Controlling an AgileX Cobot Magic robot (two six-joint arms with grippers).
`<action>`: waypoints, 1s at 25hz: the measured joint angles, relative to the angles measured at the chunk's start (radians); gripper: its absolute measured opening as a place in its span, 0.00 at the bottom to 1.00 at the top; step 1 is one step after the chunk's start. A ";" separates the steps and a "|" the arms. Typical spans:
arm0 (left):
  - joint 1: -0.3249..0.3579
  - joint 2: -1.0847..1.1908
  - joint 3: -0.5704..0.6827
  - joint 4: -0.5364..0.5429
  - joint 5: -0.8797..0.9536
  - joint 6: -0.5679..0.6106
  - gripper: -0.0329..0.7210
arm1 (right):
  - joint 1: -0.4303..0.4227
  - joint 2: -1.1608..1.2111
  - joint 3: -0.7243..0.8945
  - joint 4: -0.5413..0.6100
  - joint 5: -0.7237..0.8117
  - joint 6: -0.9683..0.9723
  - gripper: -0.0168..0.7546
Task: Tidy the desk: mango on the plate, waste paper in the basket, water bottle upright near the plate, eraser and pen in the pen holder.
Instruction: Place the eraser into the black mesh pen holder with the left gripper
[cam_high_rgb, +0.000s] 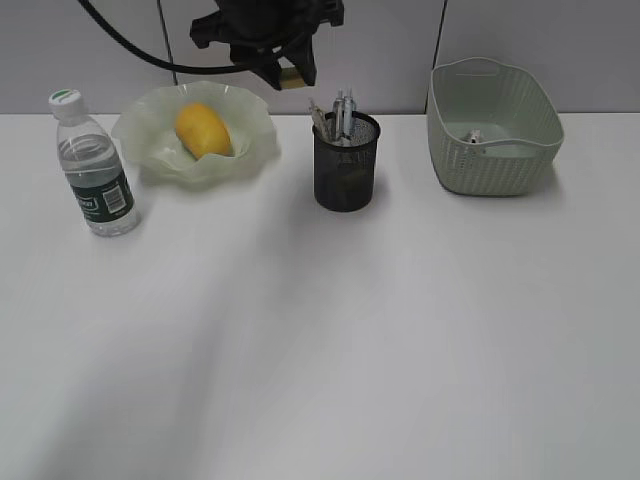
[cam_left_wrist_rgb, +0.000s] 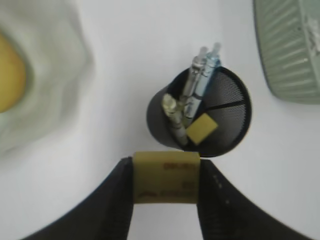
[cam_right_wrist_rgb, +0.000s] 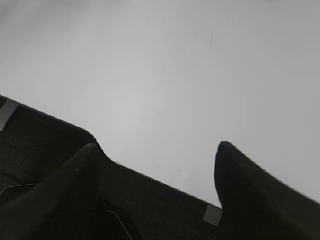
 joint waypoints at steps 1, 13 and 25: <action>0.000 0.000 -0.002 -0.033 0.000 0.001 0.44 | 0.000 0.000 0.000 0.000 0.000 0.000 0.75; -0.047 0.022 -0.007 -0.168 -0.175 0.030 0.44 | 0.000 0.000 0.000 0.000 0.000 0.000 0.75; -0.050 0.110 -0.007 -0.089 -0.203 0.032 0.44 | 0.000 0.000 0.000 0.000 0.000 0.000 0.75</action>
